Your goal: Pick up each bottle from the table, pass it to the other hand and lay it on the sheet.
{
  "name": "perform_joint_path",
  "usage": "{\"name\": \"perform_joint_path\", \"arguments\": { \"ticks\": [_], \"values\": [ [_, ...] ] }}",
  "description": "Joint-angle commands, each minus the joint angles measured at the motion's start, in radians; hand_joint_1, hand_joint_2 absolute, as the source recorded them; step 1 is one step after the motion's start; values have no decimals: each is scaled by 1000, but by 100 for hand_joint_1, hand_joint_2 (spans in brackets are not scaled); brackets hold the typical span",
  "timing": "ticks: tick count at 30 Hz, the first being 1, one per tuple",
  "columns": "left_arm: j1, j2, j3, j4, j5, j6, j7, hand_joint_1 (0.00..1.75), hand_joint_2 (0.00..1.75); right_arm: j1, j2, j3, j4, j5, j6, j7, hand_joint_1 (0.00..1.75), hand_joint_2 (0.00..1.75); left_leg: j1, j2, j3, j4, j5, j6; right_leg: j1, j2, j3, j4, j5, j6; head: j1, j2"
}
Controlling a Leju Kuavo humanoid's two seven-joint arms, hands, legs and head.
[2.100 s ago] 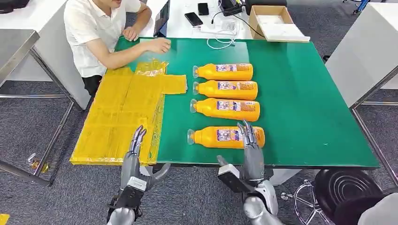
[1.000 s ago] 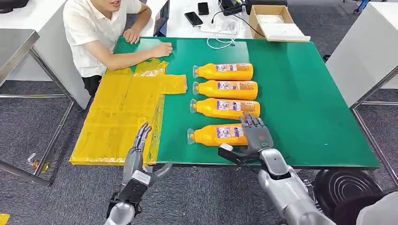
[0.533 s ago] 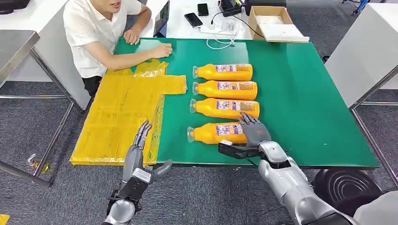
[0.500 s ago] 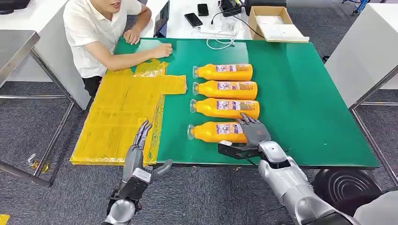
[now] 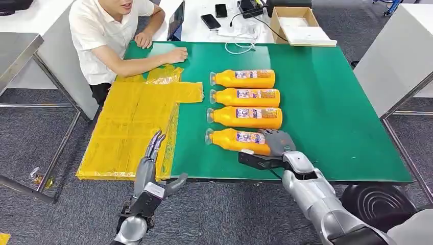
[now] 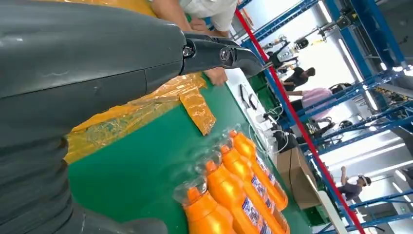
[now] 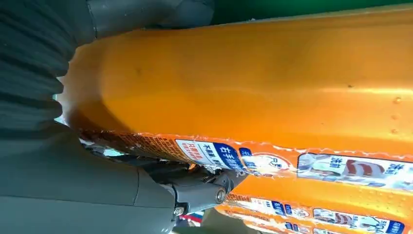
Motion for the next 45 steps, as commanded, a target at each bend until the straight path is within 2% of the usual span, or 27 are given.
{"name": "perform_joint_path", "arguments": {
  "ticks": [1, 4, 7, 11, 14, 22, 25, 27, 36, 37, 40, 45],
  "values": [
    [-30, 27, -19, 46, 23, -6, -6, 0, 175, 114, 7, -44, 77, -129, 29, -97, 175, 175, 1, -2, 5, -3, 0, -1, 2, -3, 7, -3, -1, -2, 0, 0],
    [-14, 17, 3, 15, 127, -65, 14, 0, 175, 185, 15, -119, 36, -252, -1, -214, 175, 175, 2, -4, 7, -3, 0, -1, 2, -5, 8, -4, -1, -2, 0, 0],
    [33, 0, 46, -71, 393, -236, 139, 0, 175, 290, 46, -211, -135, -440, -3, -361, 175, 175, 2, -2, 8, -2, -1, -1, 2, -3, 8, -4, -1, -2, 0, 0],
    [50, 15, 32, -95, 601, -305, 277, 0, 175, 361, 72, -224, -396, -578, -23, -367, 175, 175, 2, 7, 14, -2, -7, -2, 3, 5, 12, -3, -2, -3, 0, 0],
    [31, 35, -4, -47, 692, -316, 333, 0, 175, 346, 76, -205, -460, -634, -39, -370, 175, 175, 1, 7, 12, -1, -7, -2, 2, 5, 9, 0, -2, -3, 0, 0],
    [16, 69, -73, -71, 754, -379, 333, 0, 175, 299, 101, -175, -430, -682, -35, -392, 175, 175, 0, 8, 6, -1, -6, 0, 1, 6, 5, 0, -2, -3, 0, 0],
    [3, 81, -102, -76, 731, -431, 299, 0, 175, 241, 108, -89, -362, -683, 51, -385, 175, 175, 0, 10, 6, -1, -6, 0, 0, 8, 4, 1, -2, -3, 0, 0],
    [8, 76, -106, -78, 735, -447, 316, 0, 175, 206, 145, -40, -313, -678, 74, -382, 175, 175, 0, 9, 2, -1, -5, 1, 0, 8, 1, 0, -1, -2, 0, 0],
    [-5, 51, -109, -73, 755, -441, 341, 0, 175, 191, 247, 95, -264, -655, 62, -396, 175, 175, 1, 9, 1, -1, -5, 1, 1, 8, -1, 0, -1, -2, 0, 0],
    [-5, 51, -109, -73, 755, -441, 341, 0, 175, 191, 247, 95, -264, -655, 62, -396, 175, 175, 1, 12, 3, -1, -6, 0, 2, 10, 1, 0, -2, -3, 0, 0],
    [-5, 48, -108, -69, 757, -432, 344, 0, 175, 193, 251, 142, -261, -645, 81, -428, 175, 175, 1, 9, 2, -1, -5, 0, 1, 6, 0, 1, -2, -3, 0, 0],
    [-3, 3, -57, -86, 840, -373, 342, 0, 175, 243, 265, 229, -323, -654, 76, -480, 175, 175, 1, 8, -1, -1, -5, 1, 1, 6, -2, 1, -2, -2, 0, 0]
  ]
}}
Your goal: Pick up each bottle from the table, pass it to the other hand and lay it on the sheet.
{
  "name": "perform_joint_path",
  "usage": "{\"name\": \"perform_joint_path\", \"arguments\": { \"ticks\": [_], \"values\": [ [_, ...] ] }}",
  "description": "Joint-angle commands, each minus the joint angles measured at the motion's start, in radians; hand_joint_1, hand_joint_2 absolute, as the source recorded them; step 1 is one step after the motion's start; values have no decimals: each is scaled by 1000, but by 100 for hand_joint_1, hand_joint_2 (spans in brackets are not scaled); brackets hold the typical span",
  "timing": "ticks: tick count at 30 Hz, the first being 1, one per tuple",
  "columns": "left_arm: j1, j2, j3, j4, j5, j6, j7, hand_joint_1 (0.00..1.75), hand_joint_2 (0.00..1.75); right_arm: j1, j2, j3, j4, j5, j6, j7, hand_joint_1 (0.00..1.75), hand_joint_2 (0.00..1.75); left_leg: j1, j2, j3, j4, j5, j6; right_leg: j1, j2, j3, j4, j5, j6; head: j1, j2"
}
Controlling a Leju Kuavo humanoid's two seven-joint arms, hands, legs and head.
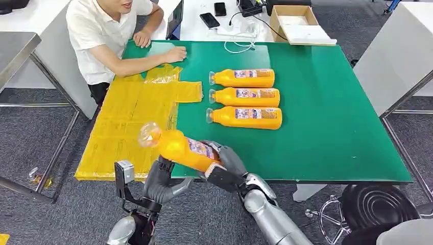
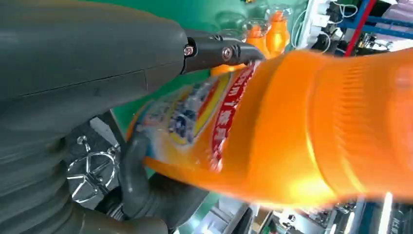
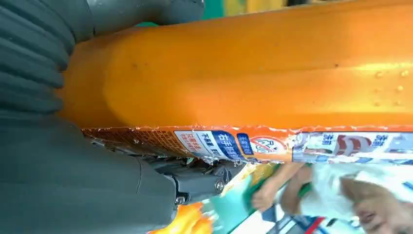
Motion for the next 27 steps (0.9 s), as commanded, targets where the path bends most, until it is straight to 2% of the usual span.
{"name": "perform_joint_path", "arguments": {
  "ticks": [1, 7, 17, 18, 19, 20, 27],
  "values": [
    [-38, -25, 25, 14, 110, 54, 19, 0, 175, -5, 37, 187, 29, -4, 3, -52, 175, 175, 0, 2, 2, -1, -1, -1, 0, 0, 1, -1, 0, -1, 0, 0],
    [-36, -19, 7, -36, 187, 14, 29, 0, 175, -47, 50, 216, 131, -58, 36, -37, 175, 175, 0, 1, 1, 0, -1, 0, 0, 1, 0, 0, 0, -1, 0, 0],
    [-34, -22, 12, -33, 196, -10, 8, 0, 175, -62, 56, 233, 168, -61, 32, -26, 175, 175, 0, 0, 2, -1, -1, -1, 0, -1, 2, -1, -1, -1, 0, 0],
    [-32, -21, 14, -35, 201, -16, 11, 148, 175, -63, 57, 238, 172, -59, 29, -23, 175, 175, 0, 0, 4, -1, -2, -1, 0, -1, 4, -1, -2, -2, 0, 0],
    [-30, -22, 17, -35, 202, -20, 10, 175, 175, -64, 57, 245, 175, -55, 25, -18, 73, 175, 0, 0, 3, -1, -1, -1, 0, -1, 3, -1, -1, -2, 0, 0],
    [-29, -23, 21, -33, 202, -20, 9, 175, 175, -65, 54, 257, 175, -41, 7, -10, 0, 175, 0, 0, 2, -1, -1, -1, 0, -1, 1, -1, -1, -1, 0, 0],
    [-23, -23, 29, -35, 205, -22, 8, 175, 175, -60, 52, 267, 166, -19, -26, -1, 0, 175, 0, 0, 1, -1, 0, -1, 0, -1, 0, -1, -1, -1, 0, 0]
  ]
}}
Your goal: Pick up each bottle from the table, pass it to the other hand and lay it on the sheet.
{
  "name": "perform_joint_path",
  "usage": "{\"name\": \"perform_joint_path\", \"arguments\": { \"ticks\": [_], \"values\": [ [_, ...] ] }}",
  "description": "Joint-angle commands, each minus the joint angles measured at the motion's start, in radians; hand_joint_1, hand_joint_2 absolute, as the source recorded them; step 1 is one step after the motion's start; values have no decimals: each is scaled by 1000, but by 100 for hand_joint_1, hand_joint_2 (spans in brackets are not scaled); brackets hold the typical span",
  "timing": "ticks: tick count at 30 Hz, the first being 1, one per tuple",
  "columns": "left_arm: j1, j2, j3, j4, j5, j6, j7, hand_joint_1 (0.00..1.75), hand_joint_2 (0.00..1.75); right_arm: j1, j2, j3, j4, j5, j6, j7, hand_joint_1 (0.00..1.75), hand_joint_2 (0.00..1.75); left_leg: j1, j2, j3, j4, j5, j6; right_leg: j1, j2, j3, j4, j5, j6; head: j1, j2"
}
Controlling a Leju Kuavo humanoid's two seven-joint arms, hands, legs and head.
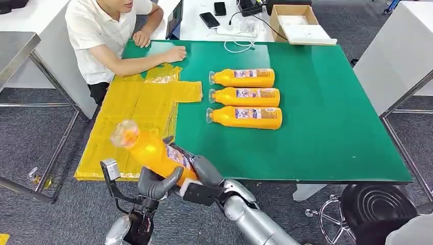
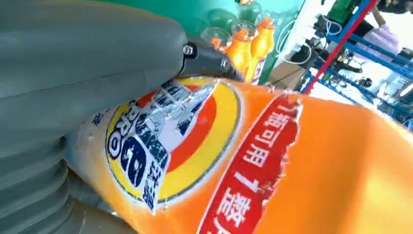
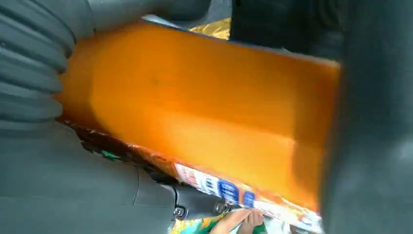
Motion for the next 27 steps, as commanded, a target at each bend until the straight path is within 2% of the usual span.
{"name": "perform_joint_path", "arguments": {
  "ticks": [1, 2, 3, 9, 11, 12, 13, 14, 17, 19, 22, 27],
  "values": [
    [-36, 6, -1, 10, 6, -13, -1, 175, 175, -18, -1, 81, 72, 47, -53, 19, 0, 175, 0, 0, 2, -1, 0, -1, 0, -1, 2, -1, 0, -1, 0, 0],
    [-35, 8, 4, 8, 6, -14, -1, 175, 175, -12, -1, 82, 61, 50, -63, 16, 0, 175, 0, 0, 4, -1, -1, -1, 0, -1, 4, 0, -1, -2, 0, 0],
    [-36, 10, 10, 10, 6, -15, 0, 175, 175, -6, -2, 84, 48, 51, -65, 15, 0, 0, 0, 0, 3, -1, -1, -1, 0, -1, 3, 0, -1, -1, 0, 0],
    [-58, 9, 79, 65, 8, -9, 3, 175, 175, 33, -42, 118, -63, 87, -92, 6, 0, 0, 0, -1, 4, -1, -1, -1, 0, -2, 4, -1, -1, -2, 0, 0],
    [-66, 7, 109, 71, 7, 1, 2, 175, 175, 46, -59, 113, -90, 111, -140, 11, 0, 0, 0, -1, 5, -1, -1, -1, 0, -2, 5, -1, -2, -2, 0, 0],
    [-72, 4, 136, 77, -12, 41, -3, 175, 175, 70, -67, 89, -122, 105, -154, 6, 0, 0, 0, -1, 4, -1, -1, -1, 0, -2, 4, -1, -1, -1, 0, 0],
    [-83, 5, 158, 86, -78, 141, -20, 175, 175, 112, -81, 59, -169, 94, -162, 2, 0, 0, 0, -1, 2, -1, 0, 0, 0, -2, 2, -1, 0, -1, 0, 0],
    [-95, 11, 160, 98, -144, 210, -44, 175, 175, 147, -92, 35, -206, 84, -170, -3, 0, 0, 0, -2, 5, -1, -1, -1, 1, -3, 5, -1, -2, -2, 0, 0],
    [-110, 23, 193, 127, -206, 268, -73, 175, 175, 265, -124, -37, -317, 77, -217, -27, 0, 0, 1, -7, 5, -2, 0, -1, 1, -8, 6, -2, -3, -2, 0, 0],
    [-128, 36, 215, 154, -320, 361, -122, 175, 175, 339, -132, -87, -381, 106, -284, -59, 0, 0, 0, -3, 4, -2, 0, -1, 1, -4, 4, -2, -1, -1, 0, 0],
    [-157, 50, 267, 180, -485, 478, -174, 175, 175, 407, -127, -128, -495, 124, -369, -96, 0, 0, 0, -6, 3, -1, 0, -1, 0, -6, 4, -1, -2, -1, 0, 0],
    [-195, 57, 325, 222, -575, 523, -174, 175, 175, 428, -126, -137, -601, 157, -430, -95, 0, 0, 0, -1, 1, -1, -1, -1, 0, -2, 1, 0, -2, -2, 0, 0]
  ]
}}
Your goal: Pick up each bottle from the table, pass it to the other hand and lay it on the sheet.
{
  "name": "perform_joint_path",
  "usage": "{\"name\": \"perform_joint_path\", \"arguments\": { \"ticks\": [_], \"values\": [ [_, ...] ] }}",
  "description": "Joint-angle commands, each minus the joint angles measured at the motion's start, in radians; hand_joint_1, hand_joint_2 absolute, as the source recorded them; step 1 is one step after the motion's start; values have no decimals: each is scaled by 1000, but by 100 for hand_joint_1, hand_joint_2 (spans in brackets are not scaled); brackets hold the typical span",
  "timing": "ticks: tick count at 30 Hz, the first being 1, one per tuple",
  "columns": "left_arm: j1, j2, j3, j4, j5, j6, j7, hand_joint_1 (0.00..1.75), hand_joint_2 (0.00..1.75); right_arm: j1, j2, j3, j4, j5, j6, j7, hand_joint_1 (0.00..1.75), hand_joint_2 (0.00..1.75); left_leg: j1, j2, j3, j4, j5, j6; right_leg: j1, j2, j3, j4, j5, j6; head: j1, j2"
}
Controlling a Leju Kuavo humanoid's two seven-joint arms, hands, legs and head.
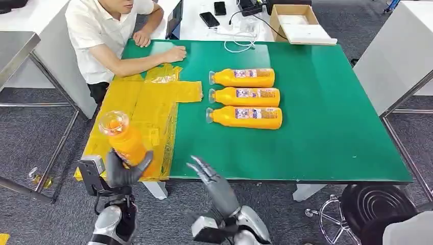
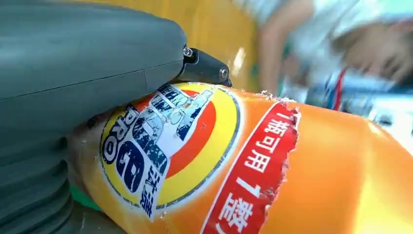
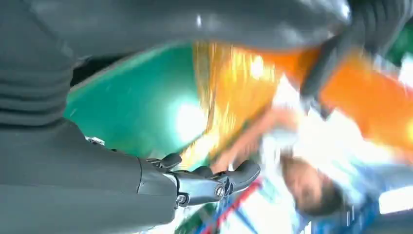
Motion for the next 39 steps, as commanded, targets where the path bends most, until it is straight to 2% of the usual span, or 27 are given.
{"name": "perform_joint_path", "arguments": {
  "ticks": [1, 3, 4, 7, 8, 10, 11, 15, 17, 18, 21, 23, 24, 25, 26, 27, 28, 29, 30, 34, 36, 37, 39],
  "values": [
    [-115, 40, 121, 148, -115, 62, -9, 175, 175, 103, -35, -74, -253, 36, -77, -4, 0, 0, 0, 0, 1, -1, 0, 0, 0, -1, 1, 0, 0, -1, 1, 0],
    [-115, 40, 121, 148, -115, 62, -9, 175, 175, 103, -35, -74, -253, 36, -77, -4, 0, 0, 0, 1, 3, -1, 0, -1, 0, 0, 3, 0, -1, -2, 0, 0],
    [-156, 71, 78, 218, -360, 238, -17, 175, 175, 99, -20, -88, -257, 14, -86, -34, 0, 175, 0, 1, 2, -1, 0, -1, 0, 0, 2, 0, 0, -1, 1, 0],
    [-263, 104, 42, 413, -677, 274, 46, 175, 175, 75, -2, -106, -231, -3, -46, -23, 0, 175, 0, -1, 7, -2, 0, -1, 0, -3, 6, -1, -1, -3, 1, 0],
    [-307, 111, 16, 492, -764, 247, 83, 175, 175, 61, 2, -109, -202, 4, -43, -26, 0, 175, 0, -1, 4, -2, 1, -1, 0, -3, 4, -1, 0, -2, 1, 0],
    [-346, 100, 21, 567, -799, 231, 80, 175, 175, 47, 11, -115, -167, 9, -45, -36, 0, 175, 0, -2, 4, -2, 2, 0, 0, -3, 5, -1, 0, -2, 1, 0],
    [-386, 104, -10, 642, -872, 211, 117, 175, 175, 36, 18, -119, -146, -3, -28, -41, 0, 175, 0, -2, 6, -2, 2, -1, 0, -3, 6, -2, 0, -2, 1, 0],
    [-393, 102, -8, 654, -875, 208, 120, 175, 175, 33, 20, -120, -140, -4, -27, -42, 0, 175, 0, 3, 6, -2, 1, -1, 0, 1, 6, -1, 1, -2, 0, 0],
    [-440, 112, -70, 753, -1011, 200, 190, 175, 175, 26, 30, -122, -120, -11, -17, -46, 0, 175, 0, 3, 7, -2, 1, -1, 0, 1, 6, -1, 0, -2, 0, 0],
    [-473, 127, -138, 813, -1132, 194, 239, 175, 175, 19, 36, -121, -105, -12, -10, -49, 0, 175, 0, 1, 4, -1, 2, -1, 0, -1, 4, 0, 1, -1, 0, 0],
    [-508, 110, -125, 916, -1135, 57, 237, 175, 175, 11, 53, -124, -65, -22, 4, -55, 0, 175, 0, 0, 6, -2, 2, -1, 0, -1, 6, -1, 0, -1, 0, 0],
    [-524, 113, -137, 949, -1162, 19, 269, 173, 175, 14, 57, -128, -52, -20, -7, -56, 0, 175, 0, 1, 8, -2, 1, -1, 0, 0, 7, -1, 0, -2, 1, 0],
    [-536, 118, -141, 964, -1176, -2, 282, 150, 175, 15, 61, -134, -43, -24, -10, -57, 0, 175, 0, 3, 6, -1, 1, -1, 0, 2, 5, 0, 1, -1, 0, 0],
    [-541, 119, -134, 969, -1173, -14, 288, 140, 175, 15, 62, -137, -40, -27, -9, -59, 0, 175, 0, 2, 4, -1, 2, -1, 0, 1, 4, 0, 1, -1, 0, 0],
    [-550, 117, -109, 978, -1156, -47, 289, 66, 175, 14, 66, -144, -31, -32, -8, -62, 0, 175, 0, 3, 8, -2, 1, -1, 0, 1, 7, -1, 0, -2, 1, 0],
    [-556, 109, -62, 982, -1102, -106, 271, 33, 175, 12, 68, -148, -22, -35, -10, -63, 0, 175, 0, 1, 6, -2, 2, -1, 0, 0, 7, -1, 1, -2, 1, 0],
    [-558, 108, -58, 981, -1099, -115, 269, 10, 175, 11, 69, -149, -17, -36, -12, -65, 0, 175, 0, 0, 6, -1, 2, -1, 0, 1, 7, -1, 1, -1, 0, 0],
    [-563, 98, -5, 989, -1022, -228, 241, 7, 175, 8, 72, -152, -6, -40, -17, -73, 0, 175, 0, 3, 10, -2, 1, -2, 0, 2, 10, -1, 1, -3, 0, 0],
    [-567, 101, -9, 990, -1012, -279, 232, 3, 175, 2, 73, -151, 7, -47, -15, -81, 0, 175, 0, 2, 9, -2, 2, -1, 0, 2, 9, -1, 1, -2, 0, 0],
    [-576, 106, -39, 1001, -1030, -328, 235, 0, 175, -7, 75, -151, 26, -56, -20, -93, 0, 175, 0, 4, 13, -3, 2, -1, 0, 4, 13, -2, 1, -2, 0, 0],
    [-575, 113, -4, 1013, -956, -457, 224, 0, 175, -16, 73, -146, 44, -65, -26, -105, 0, 175, 0, 1, 16, -3, 2, -1, 0, 1, 16, -1, 1, -2, 0, 0],
    [-571, 120, -7, 1010, -954, -460, 222, 0, 175, -19, 73, -145, 50, -68, -28, -107, 0, 175, 0, -1, 17, -2, 2, -1, 0, 0, 18, -1, 0, -2, 0, 0],
    [-562, 128, 57, 1015, -859, -551, 194, 0, 175, -30, 72, -145, 71, -71, -38, -115, 0, 175, -1, 2, 19, -4, 2, -1, 0, 3, 19, -2, 1, -2, 0, 0]
  ]
}}
